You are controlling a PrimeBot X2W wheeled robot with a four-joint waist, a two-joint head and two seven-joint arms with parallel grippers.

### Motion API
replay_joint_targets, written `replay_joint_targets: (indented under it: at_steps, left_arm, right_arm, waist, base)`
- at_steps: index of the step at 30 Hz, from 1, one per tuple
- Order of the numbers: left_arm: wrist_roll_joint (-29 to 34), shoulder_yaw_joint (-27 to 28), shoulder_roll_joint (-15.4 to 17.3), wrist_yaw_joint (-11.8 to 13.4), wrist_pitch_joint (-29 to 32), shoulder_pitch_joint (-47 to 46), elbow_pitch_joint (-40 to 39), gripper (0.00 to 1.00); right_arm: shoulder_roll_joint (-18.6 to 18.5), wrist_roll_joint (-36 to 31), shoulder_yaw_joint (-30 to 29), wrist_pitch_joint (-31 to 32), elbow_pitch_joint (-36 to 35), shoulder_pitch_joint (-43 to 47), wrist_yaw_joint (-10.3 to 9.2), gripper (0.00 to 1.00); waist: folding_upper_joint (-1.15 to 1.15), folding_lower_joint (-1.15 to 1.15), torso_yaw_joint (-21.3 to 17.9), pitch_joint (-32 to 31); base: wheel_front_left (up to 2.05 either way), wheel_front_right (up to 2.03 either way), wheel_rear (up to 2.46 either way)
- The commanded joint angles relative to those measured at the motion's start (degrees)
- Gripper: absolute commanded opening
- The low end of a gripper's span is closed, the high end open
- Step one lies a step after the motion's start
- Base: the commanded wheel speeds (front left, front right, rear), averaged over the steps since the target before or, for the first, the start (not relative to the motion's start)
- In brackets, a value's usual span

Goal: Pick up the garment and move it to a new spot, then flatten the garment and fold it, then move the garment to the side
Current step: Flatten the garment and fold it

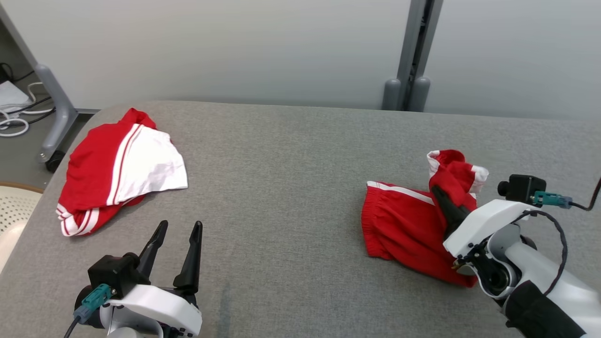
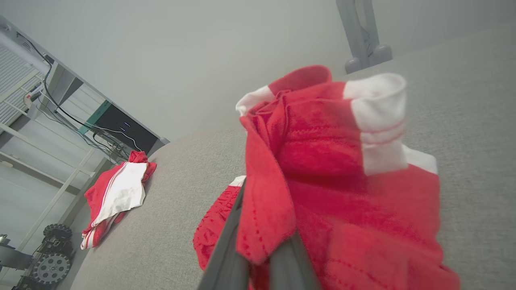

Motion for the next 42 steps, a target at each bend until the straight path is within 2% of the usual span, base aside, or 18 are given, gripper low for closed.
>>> replay_joint_targets:
  at_steps: [1, 10, 11, 12, 13, 14, 15, 21, 25, 30, 36, 42]
  left_arm:
    - [0.03, 0.08, 0.16, -0.19, -0.13, 0.62, 0.19, 1.00]
    - [-0.29, -0.33, 0.47, -0.03, 0.30, 0.66, 0.62, 1.00]
    - [-0.30, -0.38, 0.52, -0.02, 0.38, 0.64, 0.62, 1.00]
    - [-0.34, -0.40, 0.56, 0.00, 0.38, 0.59, 0.61, 1.00]
    - [-0.37, -0.42, 0.57, 0.03, 0.41, 0.54, 0.58, 1.00]
    - [-0.41, -0.40, 0.58, 0.10, 0.40, 0.47, 0.57, 1.00]
    - [-0.43, -0.39, 0.61, 0.15, 0.41, 0.44, 0.56, 1.00]
    - [-0.54, -0.21, 0.34, 0.35, 0.30, 0.59, 0.48, 1.00]
    - [-0.65, -0.09, 0.10, 0.35, 0.23, 0.82, 0.50, 1.00]
    - [-0.64, 0.13, -0.45, 0.11, 0.05, 0.89, 0.67, 1.00]
    - [-0.32, 0.75, -0.75, 0.00, -0.01, 1.28, 0.48, 1.00]
    - [0.12, 0.92, -1.20, -0.56, -0.09, 0.32, 0.77, 1.00]
  right_arm:
    - [0.72, 0.65, -0.25, 0.49, 1.28, 0.55, 0.14, 0.00]
    - [5.96, 2.09, 0.27, 2.61, 6.77, -0.27, 0.14, 0.00]
    - [6.45, 2.12, 0.43, 2.81, 7.20, -0.50, 0.14, 0.05]
    - [6.77, 2.03, 0.59, 2.84, 7.44, -0.77, 0.14, 0.33]
    - [7.02, 1.91, 0.71, 2.82, 7.75, -1.06, 0.14, 0.49]
    - [7.26, 1.71, 0.87, 2.65, 7.95, -1.31, 0.14, 0.96]
    - [7.47, 1.51, 0.99, 2.17, 7.96, -1.49, 0.14, 1.00]
    - [7.45, 0.22, 1.68, -0.24, 4.93, -2.48, 0.14, 1.00]
    - [6.17, -0.48, 1.74, -1.36, 2.43, -2.40, 0.14, 1.00]
    - [2.67, -2.16, 0.93, -2.91, -1.23, -1.50, 0.14, 1.00]
    - [-2.46, -5.23, -2.92, -3.68, -1.45, 0.35, 0.14, 1.00]
    - [-3.11, -8.16, -6.70, -3.69, -1.80, 1.62, 0.14, 1.00]
  waist:
    - [0.00, 0.00, 1.04, -0.40]
    - [0.00, 0.00, 3.42, -1.35]
    - [0.00, 0.00, 3.53, -1.34]
    - [0.00, 0.00, 3.60, -1.30]
    - [0.00, 0.00, 3.63, -1.24]
    - [0.00, 0.00, 3.62, -1.17]
    - [0.00, 0.00, 3.56, -1.10]
    - [0.00, 0.00, 2.17, -0.76]
    - [0.00, 0.00, 0.94, -0.78]
    - [0.00, 0.00, -1.14, -0.96]
    - [0.00, 0.00, -3.00, -0.52]
    - [0.00, 0.00, -3.79, 0.65]
  base:
    - [0.00, 0.00, 0.00]
    - [0.00, 0.00, 0.00]
    - [0.00, 0.00, 0.00]
    - [0.00, 0.00, 0.00]
    - [0.00, 0.00, 0.00]
    - [0.00, 0.00, 0.00]
    - [0.00, 0.00, 0.00]
    - [0.00, 0.00, 0.00]
    - [0.00, 0.00, 0.00]
    - [0.00, 0.00, 0.00]
    - [0.00, 0.00, 0.00]
    - [0.00, 0.00, 0.00]
